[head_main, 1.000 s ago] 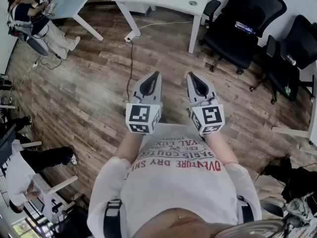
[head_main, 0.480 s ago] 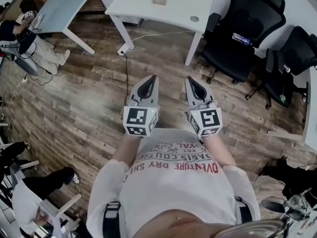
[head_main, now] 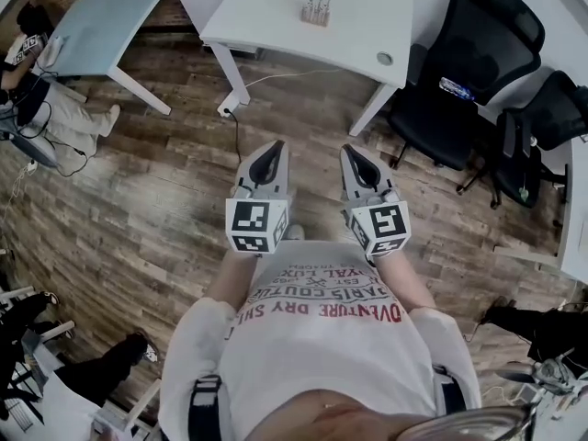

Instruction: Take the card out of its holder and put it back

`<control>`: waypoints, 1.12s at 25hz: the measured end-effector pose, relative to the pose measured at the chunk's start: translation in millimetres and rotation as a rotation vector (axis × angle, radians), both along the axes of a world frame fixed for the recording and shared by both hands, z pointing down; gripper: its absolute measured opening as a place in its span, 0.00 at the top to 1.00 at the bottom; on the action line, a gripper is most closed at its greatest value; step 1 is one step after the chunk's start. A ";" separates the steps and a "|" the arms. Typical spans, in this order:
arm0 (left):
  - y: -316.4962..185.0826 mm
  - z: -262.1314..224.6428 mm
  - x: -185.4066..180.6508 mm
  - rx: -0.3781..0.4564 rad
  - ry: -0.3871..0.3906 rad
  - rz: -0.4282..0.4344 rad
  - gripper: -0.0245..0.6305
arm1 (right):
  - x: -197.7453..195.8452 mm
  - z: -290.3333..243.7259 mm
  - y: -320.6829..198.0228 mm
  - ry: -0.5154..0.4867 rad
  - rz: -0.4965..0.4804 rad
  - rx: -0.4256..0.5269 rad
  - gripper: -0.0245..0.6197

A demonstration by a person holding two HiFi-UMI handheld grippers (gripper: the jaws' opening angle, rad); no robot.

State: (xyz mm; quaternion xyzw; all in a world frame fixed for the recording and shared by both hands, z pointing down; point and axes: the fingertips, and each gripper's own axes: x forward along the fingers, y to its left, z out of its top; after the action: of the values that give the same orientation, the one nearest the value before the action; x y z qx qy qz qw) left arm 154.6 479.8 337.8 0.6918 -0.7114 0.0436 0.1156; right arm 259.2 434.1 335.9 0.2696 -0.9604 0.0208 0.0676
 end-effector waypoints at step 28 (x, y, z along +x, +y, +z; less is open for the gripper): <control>-233.0 7.0 -123.7 0.006 -0.018 -0.159 0.92 | -126.5 4.0 -273.1 -0.023 -0.112 -0.015 0.92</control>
State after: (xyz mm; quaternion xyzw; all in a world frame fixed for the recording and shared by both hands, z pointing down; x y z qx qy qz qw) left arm 30.9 246.8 344.9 0.6330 -0.7653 0.0385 0.1102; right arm 132.7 161.0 339.8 0.2148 -0.9745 0.0272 0.0598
